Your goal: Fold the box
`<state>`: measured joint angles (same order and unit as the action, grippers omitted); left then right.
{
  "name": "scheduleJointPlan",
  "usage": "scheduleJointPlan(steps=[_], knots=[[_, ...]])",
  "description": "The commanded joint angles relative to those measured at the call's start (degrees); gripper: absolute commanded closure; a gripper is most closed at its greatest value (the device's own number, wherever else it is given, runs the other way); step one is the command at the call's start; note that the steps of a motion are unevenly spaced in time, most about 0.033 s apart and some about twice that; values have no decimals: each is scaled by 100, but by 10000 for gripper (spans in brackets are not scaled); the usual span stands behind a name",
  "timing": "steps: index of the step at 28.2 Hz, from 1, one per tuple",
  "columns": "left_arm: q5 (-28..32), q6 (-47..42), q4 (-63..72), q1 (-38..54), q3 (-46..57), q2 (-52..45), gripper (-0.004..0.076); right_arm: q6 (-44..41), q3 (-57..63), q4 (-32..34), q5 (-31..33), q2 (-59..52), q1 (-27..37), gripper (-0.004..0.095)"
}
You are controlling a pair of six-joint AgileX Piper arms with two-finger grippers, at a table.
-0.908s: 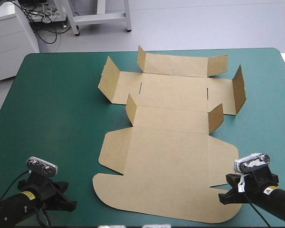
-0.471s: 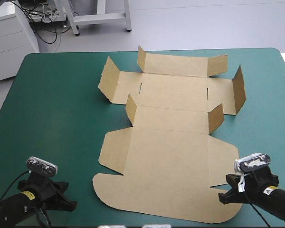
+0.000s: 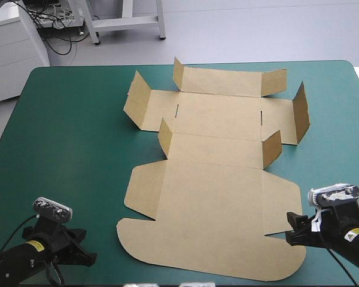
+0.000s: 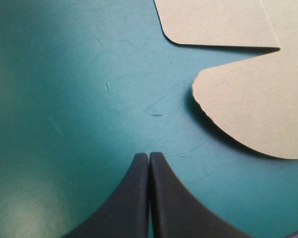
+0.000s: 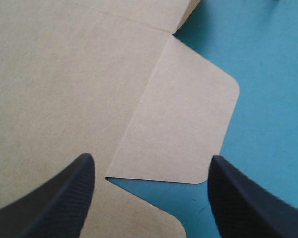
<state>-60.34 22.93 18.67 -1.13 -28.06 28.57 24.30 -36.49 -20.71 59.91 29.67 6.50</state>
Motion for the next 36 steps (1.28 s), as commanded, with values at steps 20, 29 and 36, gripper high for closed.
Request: scheduleJointPlan(steps=[20,29,36], knots=[[214,-34,137,-26,-147,33,756,-565,-2159,-163,-181,3188,24,214],[214,-18,137,-26,-147,33,756,-294,-3217,-521,-201,4737,24,214],[214,-18,137,-26,-147,33,756,-294,-4228,-687,203,6006,24,216]])
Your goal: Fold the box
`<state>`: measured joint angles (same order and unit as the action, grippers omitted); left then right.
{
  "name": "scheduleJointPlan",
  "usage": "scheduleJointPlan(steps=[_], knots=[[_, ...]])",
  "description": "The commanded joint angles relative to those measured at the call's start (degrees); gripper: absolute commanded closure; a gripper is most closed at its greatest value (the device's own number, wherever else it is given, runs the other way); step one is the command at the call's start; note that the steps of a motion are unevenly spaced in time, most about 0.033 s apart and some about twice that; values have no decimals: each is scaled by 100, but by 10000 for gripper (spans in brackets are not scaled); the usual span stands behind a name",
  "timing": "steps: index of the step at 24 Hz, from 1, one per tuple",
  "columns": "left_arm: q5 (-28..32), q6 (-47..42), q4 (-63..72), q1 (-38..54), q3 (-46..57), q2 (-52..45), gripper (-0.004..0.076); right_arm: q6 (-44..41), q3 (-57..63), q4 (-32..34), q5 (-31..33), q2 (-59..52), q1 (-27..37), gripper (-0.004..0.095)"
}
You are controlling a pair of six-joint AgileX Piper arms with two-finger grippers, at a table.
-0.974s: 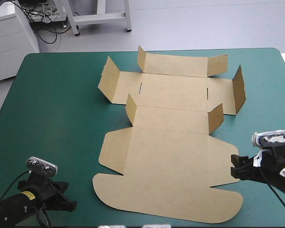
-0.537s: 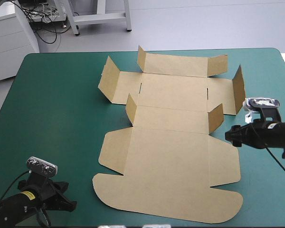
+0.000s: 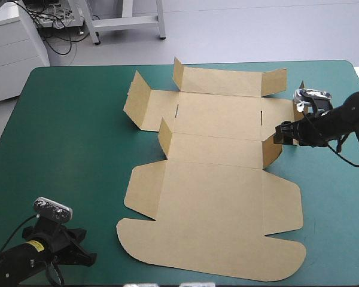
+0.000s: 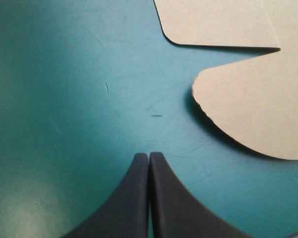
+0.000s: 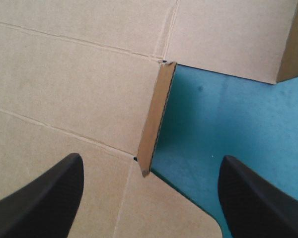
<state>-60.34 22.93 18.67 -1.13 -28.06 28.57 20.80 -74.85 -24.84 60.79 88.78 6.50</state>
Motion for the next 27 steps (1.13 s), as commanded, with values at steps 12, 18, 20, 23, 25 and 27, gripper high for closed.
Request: scheduleJointPlan(steps=[12,18,20,23,25,27], knots=[[214,-18,137,-26,-147,33,756,587,-564,-1294,309,1313,12,307],[214,-18,137,-26,-147,33,756,675,-564,-1270,310,1684,-123,764],[214,-18,137,-26,-147,33,756,754,-577,-1288,290,1672,-138,923],[214,-18,137,-26,-147,33,756,765,-696,-1278,340,1672,-138,922],[214,-18,137,-26,-147,33,756,765,-832,-1228,453,1672,-138,922],[214,-18,137,-26,-147,33,756,765,-1050,-1081,646,1672,-157,921]])
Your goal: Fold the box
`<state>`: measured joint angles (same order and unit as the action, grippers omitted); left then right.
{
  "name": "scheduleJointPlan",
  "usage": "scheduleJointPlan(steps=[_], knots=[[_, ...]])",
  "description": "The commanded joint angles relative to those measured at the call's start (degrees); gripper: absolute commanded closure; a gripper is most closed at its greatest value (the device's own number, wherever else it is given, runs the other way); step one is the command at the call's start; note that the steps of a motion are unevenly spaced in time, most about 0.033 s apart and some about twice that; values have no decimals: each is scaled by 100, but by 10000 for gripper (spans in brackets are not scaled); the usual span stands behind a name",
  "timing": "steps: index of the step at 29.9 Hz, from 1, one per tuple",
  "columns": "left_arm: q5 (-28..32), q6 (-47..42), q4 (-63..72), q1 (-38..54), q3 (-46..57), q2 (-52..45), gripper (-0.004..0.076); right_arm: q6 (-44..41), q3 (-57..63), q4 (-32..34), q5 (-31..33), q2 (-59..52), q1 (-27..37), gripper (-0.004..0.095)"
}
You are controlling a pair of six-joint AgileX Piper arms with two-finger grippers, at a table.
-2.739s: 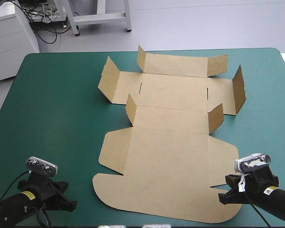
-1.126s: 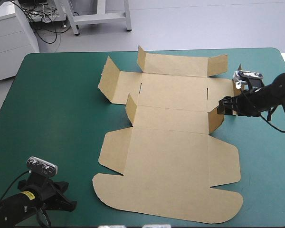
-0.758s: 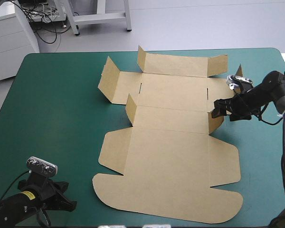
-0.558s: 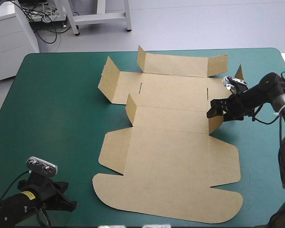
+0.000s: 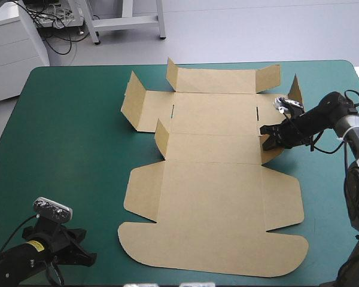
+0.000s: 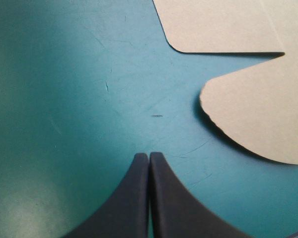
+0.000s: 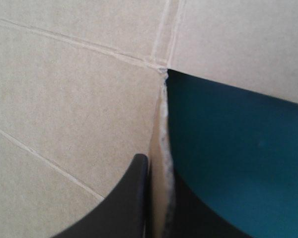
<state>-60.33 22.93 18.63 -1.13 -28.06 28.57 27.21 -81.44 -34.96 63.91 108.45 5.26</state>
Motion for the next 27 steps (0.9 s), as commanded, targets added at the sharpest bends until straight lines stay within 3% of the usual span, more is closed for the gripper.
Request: scheduleJointPlan(steps=[1,4,9,16,27], knots=[[213,-18,141,-26,-147,33,756,124,-535,49,460,-295,-60,922],[213,-18,141,-26,-147,33,756,100,-1062,618,758,-295,-194,922],[213,-18,141,-26,-147,33,756,185,-1930,1227,738,-295,-561,931],[213,-18,141,-26,-147,33,756,1817,-2885,1200,122,-284,-1187,931],[213,-57,129,-26,-147,33,756,3697,-3088,1163,-376,-223,-1740,931]])
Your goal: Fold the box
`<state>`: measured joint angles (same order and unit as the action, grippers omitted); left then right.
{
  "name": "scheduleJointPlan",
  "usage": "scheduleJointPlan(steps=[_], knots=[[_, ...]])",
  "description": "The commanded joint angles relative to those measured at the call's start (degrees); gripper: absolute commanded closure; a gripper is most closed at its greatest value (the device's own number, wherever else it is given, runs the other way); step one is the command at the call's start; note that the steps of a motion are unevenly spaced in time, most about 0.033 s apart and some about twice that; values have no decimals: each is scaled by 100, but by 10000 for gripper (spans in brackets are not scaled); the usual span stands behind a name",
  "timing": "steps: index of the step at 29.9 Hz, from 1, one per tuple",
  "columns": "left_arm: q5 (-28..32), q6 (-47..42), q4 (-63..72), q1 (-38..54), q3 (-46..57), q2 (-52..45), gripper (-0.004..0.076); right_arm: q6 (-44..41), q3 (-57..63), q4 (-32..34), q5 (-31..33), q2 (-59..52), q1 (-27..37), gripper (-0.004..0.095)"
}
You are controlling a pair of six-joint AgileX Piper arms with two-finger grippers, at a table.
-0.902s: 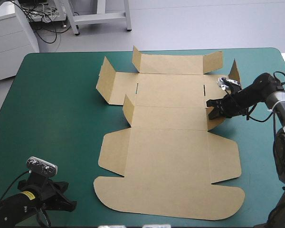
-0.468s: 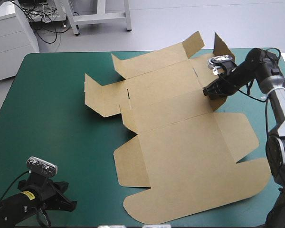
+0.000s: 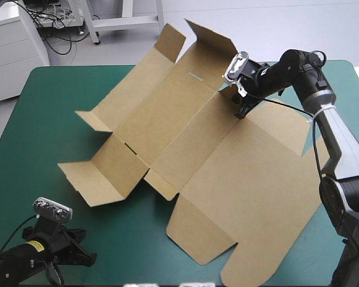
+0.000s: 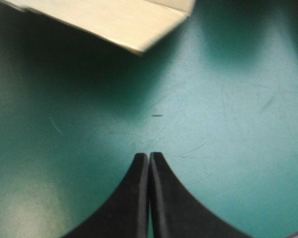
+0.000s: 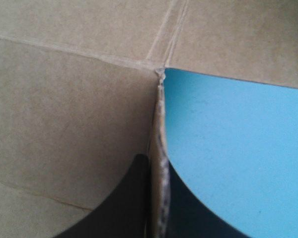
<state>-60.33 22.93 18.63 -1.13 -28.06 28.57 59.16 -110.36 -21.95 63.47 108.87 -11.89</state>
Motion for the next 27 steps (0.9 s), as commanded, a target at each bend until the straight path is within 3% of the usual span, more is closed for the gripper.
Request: scheduleJointPlan(steps=[1,5,10,17,21,27], knots=[[213,-57,129,-26,-147,33,756,575,-196,-127,-400,-222,-72,931],[213,-57,129,-26,-147,33,756,1246,-196,-126,-569,-95,-232,931],[213,-57,129,-26,-147,33,756,1487,-196,-136,-811,176,-500,931],[213,-57,129,-26,-147,33,756,2080,-196,-136,-1746,537,-963,931],[213,-57,129,-26,-147,33,756,2108,-196,-136,-2296,705,-1154,931],[213,-57,129,-26,-147,33,756,2108,-196,-101,-2415,889,-1213,927]])
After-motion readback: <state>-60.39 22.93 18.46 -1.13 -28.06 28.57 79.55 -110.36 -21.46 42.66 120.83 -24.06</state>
